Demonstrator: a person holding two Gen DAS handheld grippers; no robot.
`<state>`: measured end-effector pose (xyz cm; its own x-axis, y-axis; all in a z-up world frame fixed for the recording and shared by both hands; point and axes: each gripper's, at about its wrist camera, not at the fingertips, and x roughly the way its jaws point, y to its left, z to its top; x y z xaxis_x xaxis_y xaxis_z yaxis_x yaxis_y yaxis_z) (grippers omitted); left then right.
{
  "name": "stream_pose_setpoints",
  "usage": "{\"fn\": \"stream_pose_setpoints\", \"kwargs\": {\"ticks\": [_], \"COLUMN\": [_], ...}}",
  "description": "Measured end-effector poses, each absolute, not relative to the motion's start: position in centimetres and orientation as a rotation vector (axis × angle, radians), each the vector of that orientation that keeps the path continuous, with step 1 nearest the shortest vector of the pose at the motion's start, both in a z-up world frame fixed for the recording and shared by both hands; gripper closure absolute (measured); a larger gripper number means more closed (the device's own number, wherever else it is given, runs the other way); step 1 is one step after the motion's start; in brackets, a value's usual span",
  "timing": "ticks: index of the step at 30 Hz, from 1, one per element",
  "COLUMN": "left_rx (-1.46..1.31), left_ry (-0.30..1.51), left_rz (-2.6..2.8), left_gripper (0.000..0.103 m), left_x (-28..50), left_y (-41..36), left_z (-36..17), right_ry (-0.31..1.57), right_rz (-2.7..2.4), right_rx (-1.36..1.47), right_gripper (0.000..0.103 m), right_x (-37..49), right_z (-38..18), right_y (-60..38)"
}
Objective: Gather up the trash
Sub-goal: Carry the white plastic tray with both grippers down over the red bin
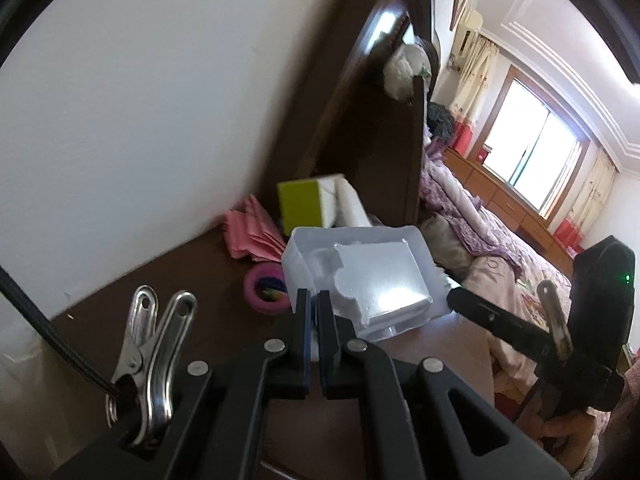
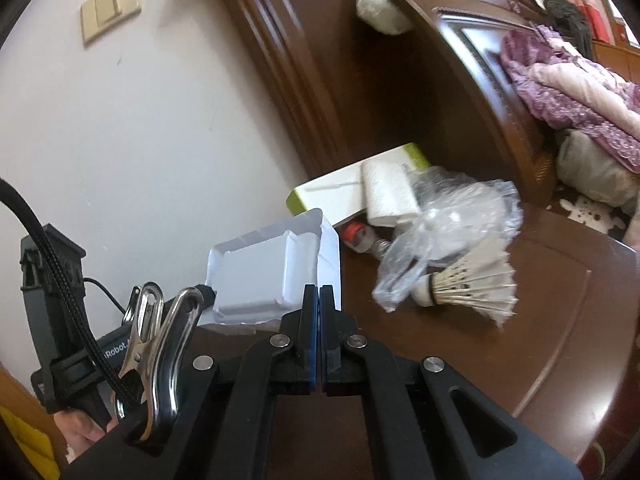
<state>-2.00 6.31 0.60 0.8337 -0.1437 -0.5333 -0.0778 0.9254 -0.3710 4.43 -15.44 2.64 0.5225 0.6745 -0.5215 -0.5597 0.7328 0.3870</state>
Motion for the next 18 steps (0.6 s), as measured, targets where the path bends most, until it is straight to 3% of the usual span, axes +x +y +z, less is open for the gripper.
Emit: {"fn": "stream_pose_setpoints", "kwargs": {"ticks": [18], "left_rx": [-0.307], "left_ry": [0.566], "left_rz": [-0.189], "left_gripper": [0.099], "left_x": [-0.4], "left_y": [-5.5], "left_z": [4.4], "right_ry": [0.606], "right_rz": [0.622], "right_rx": [0.216], "right_gripper": [0.102], "right_x": [2.3], "right_z": [6.3], "right_y": [-26.5]}}
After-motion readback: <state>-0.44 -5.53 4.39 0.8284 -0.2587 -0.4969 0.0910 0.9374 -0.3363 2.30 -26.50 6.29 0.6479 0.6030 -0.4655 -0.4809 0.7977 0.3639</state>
